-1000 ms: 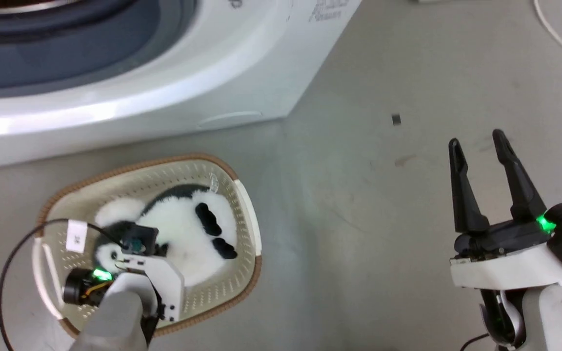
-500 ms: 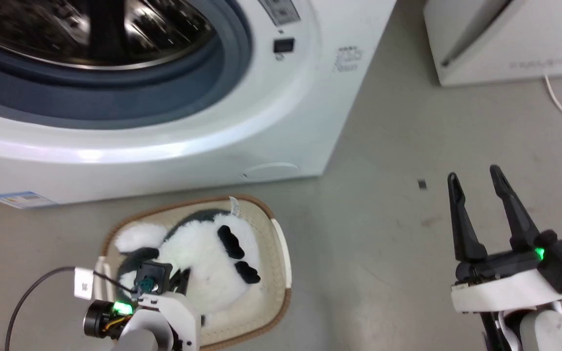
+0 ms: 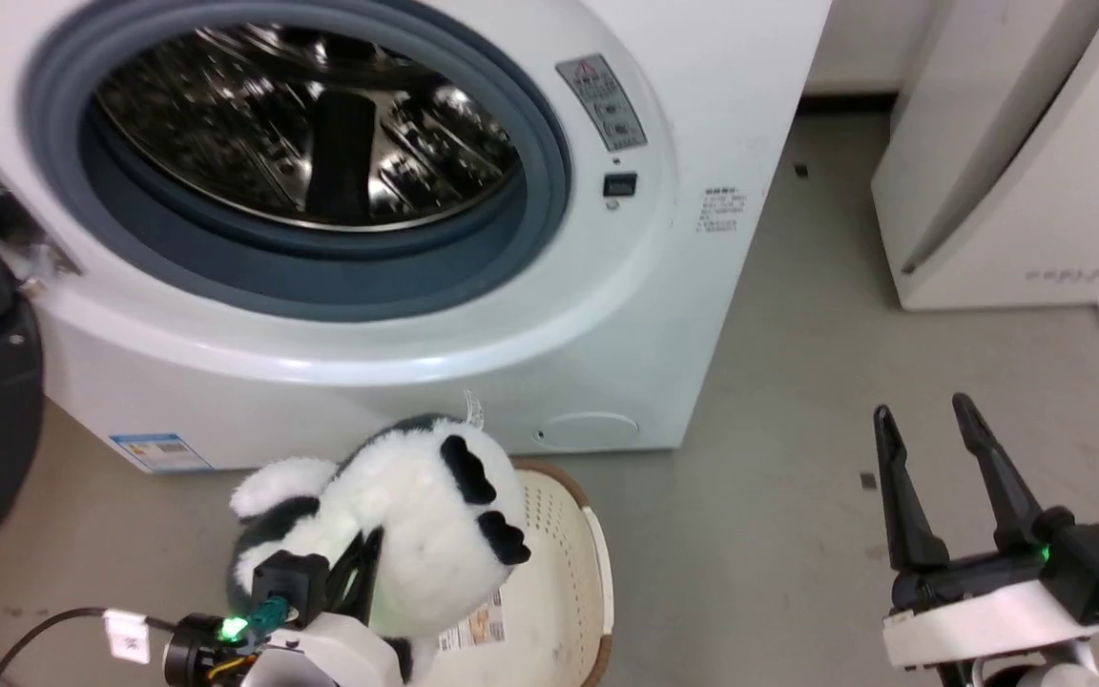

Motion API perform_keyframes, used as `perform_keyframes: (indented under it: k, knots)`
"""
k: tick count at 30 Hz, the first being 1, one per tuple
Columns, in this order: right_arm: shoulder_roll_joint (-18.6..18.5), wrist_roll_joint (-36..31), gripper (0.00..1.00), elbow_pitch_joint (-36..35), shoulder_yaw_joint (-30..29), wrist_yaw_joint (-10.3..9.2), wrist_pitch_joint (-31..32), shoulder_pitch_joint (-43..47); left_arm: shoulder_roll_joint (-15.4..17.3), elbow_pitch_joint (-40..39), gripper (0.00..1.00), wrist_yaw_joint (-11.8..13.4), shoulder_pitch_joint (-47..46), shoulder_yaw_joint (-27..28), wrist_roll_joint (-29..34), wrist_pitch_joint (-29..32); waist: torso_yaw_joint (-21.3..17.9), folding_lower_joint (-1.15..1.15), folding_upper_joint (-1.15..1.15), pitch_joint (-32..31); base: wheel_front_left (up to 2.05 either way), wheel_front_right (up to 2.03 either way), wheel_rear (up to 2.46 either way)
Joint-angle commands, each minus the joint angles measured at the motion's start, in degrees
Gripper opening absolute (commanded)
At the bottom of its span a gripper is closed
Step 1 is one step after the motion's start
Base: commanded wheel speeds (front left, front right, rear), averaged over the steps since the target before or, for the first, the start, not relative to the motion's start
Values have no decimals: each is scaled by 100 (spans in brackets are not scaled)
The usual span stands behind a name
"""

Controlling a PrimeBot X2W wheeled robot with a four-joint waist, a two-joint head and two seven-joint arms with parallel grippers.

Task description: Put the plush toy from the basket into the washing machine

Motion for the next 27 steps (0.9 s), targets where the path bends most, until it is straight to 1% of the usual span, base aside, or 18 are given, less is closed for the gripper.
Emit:
perform_keyframes:
  k: [1,9,16,21,27]
  knots:
    - [5,0,100,19,7,-5,-25,106,-13,-316,0,-18,88,97,64,-34,75,1,0,-182,0,0,0]
    - [5,0,100,-21,17,-5,-25,222,-59,-1849,0,-26,372,516,287,-34,41,1,0,-300,0,0,0]
    - [5,17,100,-113,40,-5,-25,140,-69,-2865,0,-83,195,824,456,-35,-130,1,0,-58,0,0,0]
    - [5,21,100,-220,65,-5,-25,2,55,-3176,0,-127,-287,1055,507,-35,-311,1,0,302,0,0,0]
    - [5,97,100,-388,91,-5,-25,-255,353,-3020,0,-197,-1176,1289,467,-35,-607,1,0,873,0,0,0]
